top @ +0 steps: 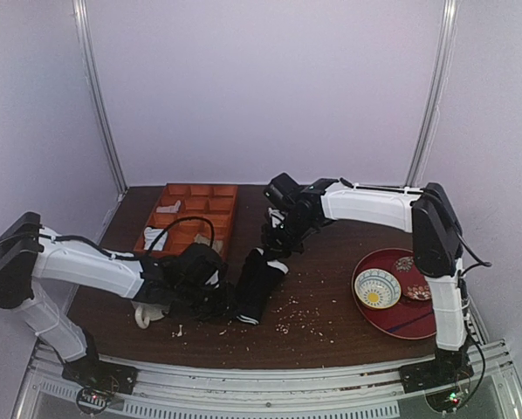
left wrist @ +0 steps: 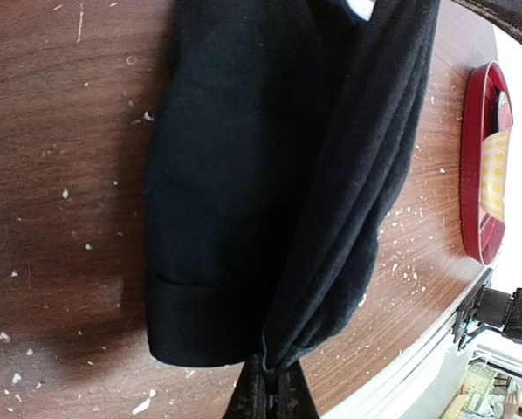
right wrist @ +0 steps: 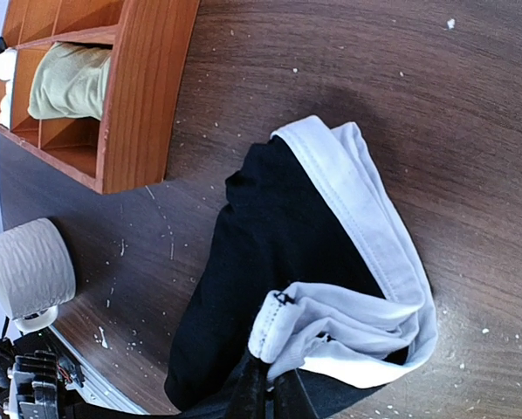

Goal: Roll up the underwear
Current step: Fold the underwear at the center of the board.

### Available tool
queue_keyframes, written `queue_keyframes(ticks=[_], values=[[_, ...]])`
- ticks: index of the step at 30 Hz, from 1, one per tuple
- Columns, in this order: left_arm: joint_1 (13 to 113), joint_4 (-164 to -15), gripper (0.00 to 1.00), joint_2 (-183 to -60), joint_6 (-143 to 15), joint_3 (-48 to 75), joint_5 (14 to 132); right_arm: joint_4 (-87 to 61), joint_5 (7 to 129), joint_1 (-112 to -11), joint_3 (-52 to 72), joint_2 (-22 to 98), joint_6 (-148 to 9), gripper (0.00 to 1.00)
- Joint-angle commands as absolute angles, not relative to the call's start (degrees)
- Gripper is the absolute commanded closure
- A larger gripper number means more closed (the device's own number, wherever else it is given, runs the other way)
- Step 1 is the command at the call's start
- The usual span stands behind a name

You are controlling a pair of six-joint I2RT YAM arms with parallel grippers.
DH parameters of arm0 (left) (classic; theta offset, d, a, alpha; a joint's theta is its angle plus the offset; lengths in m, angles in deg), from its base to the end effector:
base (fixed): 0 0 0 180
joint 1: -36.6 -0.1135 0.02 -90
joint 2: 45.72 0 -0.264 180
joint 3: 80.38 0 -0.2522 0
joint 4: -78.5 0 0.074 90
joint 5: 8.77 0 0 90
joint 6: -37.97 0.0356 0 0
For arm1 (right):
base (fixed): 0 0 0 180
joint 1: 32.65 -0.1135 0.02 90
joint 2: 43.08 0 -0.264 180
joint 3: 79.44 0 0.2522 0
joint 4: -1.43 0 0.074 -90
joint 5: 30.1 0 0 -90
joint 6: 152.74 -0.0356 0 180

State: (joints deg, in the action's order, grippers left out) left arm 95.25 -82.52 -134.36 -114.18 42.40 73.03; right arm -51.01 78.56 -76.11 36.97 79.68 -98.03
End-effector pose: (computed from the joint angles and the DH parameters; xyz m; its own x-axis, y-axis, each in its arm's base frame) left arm 0.1510 -0.2576 0.1618 -0.9765 -0.0793 -0.2006 0.0625 0.7861 -0.6149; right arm 0.3328 0.3311 0.2155 -0.9527 -0.1488 -0.2649 -0.2715 0.8081 0.5227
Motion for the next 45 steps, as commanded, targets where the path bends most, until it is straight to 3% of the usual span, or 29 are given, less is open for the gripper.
queue_keyframes(ticks=[1,45], values=[[95.0,-82.4,1.00,-135.2,-114.0,43.7,71.0,-53.3,76.4,-75.7,41.0,82.2,-96.6,1.00],[91.7,-79.4,1.00,-135.5,-112.4,42.5,73.0,-44.7,83.4,-75.4,52.5,93.1,-100.4,1.00]])
